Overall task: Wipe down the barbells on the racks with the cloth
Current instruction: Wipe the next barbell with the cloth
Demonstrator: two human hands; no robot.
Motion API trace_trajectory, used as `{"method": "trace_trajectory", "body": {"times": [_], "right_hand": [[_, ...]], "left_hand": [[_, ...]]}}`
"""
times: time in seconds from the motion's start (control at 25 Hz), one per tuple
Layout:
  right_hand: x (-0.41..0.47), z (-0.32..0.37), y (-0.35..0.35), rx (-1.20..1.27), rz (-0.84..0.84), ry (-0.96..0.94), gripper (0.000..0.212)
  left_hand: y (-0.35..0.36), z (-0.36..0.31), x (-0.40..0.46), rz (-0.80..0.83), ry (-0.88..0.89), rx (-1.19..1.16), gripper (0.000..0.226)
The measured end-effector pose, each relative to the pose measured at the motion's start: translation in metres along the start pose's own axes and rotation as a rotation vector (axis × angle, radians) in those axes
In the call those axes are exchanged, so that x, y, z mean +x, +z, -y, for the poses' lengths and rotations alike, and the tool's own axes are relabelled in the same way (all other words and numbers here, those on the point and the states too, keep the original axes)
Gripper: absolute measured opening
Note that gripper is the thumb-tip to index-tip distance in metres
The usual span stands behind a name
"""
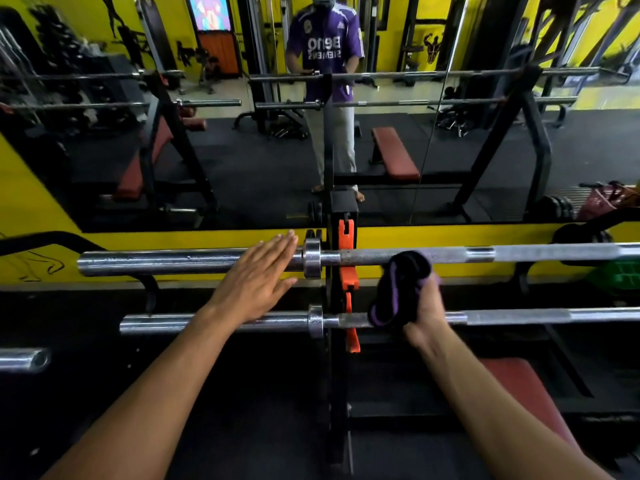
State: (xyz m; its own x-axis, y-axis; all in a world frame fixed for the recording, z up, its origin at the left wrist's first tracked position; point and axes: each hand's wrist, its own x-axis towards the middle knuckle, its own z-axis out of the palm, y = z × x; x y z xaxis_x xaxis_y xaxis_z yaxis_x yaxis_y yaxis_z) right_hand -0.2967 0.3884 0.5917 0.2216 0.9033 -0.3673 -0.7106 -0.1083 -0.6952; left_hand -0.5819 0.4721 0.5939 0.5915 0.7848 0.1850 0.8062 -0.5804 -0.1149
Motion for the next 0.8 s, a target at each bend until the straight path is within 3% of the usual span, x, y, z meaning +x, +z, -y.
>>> {"method": "trace_trajectory", "body": {"times": [0.08, 0.16, 0.28, 0.36, 0.44, 0.68, 0.8], "right_hand": [[-0.013, -0.015, 0.011, -0.186, 0.029, 0.097, 0.025], [-0.024, -0.008, 0.014, -0.613, 0.048, 0.037, 0.035], [-0.038, 0.022, 0.003, -1.443, 0.060, -0.391, 0.027], [-0.049, 0.032, 0.017, -1.628, 0.127, -0.717, 0.028], [-0.045, 0.032, 0.048, -1.754, 0.195, -0.894, 0.037], [0.008, 0.029, 0.112, -2.253, 0.414, -0.688, 0.046], [-0.001, 0.037, 0.112, -2.387, 0.545, -0.720, 0.048]], "left_hand": [[0.004, 0.004, -0.002, -0.008, -0.006, 0.015, 0.079], [0.008, 0.000, -0.003, -0.042, -0.024, 0.011, 0.086], [0.009, -0.006, -0.002, -0.074, -0.038, 0.003, 0.091], [0.008, -0.005, -0.002, -0.064, -0.045, 0.000, 0.092], [0.006, -0.006, -0.003, -0.060, -0.050, -0.010, 0.093], [0.003, -0.007, 0.000, -0.056, -0.070, -0.027, 0.095], [0.004, -0.008, 0.000, -0.052, -0.064, -0.031, 0.095]]}}
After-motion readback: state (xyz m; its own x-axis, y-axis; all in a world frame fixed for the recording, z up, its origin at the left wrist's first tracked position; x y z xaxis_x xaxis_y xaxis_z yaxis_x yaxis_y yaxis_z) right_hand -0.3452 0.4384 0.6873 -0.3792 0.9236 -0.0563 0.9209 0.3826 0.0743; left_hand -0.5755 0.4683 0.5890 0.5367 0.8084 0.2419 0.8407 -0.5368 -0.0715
